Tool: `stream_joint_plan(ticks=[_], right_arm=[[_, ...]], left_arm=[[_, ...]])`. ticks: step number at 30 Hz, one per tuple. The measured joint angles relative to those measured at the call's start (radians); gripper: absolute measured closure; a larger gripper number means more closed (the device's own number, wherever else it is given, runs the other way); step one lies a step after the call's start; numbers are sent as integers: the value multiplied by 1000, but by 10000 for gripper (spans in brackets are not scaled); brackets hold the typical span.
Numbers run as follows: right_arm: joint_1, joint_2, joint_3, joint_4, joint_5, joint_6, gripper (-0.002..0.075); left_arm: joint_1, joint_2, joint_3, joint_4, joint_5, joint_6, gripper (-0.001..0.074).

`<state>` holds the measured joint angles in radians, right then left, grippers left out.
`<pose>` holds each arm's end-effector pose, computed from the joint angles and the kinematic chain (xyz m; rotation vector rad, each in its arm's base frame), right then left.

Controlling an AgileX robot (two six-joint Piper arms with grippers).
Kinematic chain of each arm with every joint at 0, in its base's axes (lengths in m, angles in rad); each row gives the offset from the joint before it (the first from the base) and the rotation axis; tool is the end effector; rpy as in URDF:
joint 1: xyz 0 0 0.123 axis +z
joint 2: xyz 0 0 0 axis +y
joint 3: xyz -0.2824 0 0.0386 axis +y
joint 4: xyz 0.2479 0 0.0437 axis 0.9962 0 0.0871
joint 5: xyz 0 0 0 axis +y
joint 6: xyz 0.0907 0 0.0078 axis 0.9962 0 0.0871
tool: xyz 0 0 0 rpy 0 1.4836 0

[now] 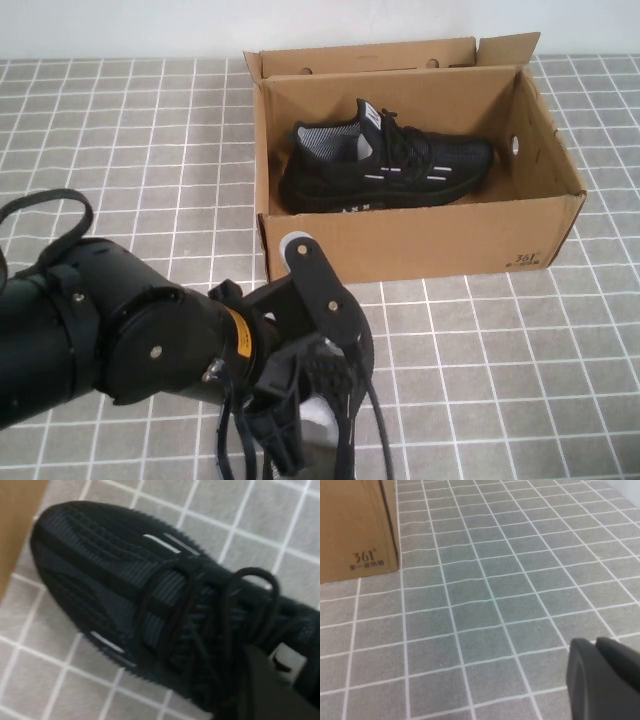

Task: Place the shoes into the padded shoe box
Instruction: Pick up the shoe from the table, then place the shoe in the shoe box

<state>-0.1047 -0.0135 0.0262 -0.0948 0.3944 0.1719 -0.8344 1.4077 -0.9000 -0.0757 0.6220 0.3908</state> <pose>0.0513 -0.0087 0.1697 0.2030 1.8782 -0.0483 0.1824 -0.2071 0.2470 1.4583 2.1884 -0.2344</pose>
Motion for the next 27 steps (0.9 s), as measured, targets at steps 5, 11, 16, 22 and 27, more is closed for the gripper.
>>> stream_joint_plan(ticks=[5, 11, 16, 22, 27], right_arm=[[0, 0, 0, 0, 0, 0, 734], [0, 0, 0, 0, 0, 0, 734], [0, 0, 0, 0, 0, 0, 734], [0, 0, 0, 0, 0, 0, 734], [0, 0, 0, 0, 0, 0, 734]], left_arm=[[-1, 0, -6, 87, 25, 89, 723], [-2, 0, -90, 118, 93, 182, 731], [-2, 0, -238, 117, 189, 187, 732], [-2, 0, -463, 91, 339, 243, 733], [-2, 0, -591, 68, 425, 412, 733]])
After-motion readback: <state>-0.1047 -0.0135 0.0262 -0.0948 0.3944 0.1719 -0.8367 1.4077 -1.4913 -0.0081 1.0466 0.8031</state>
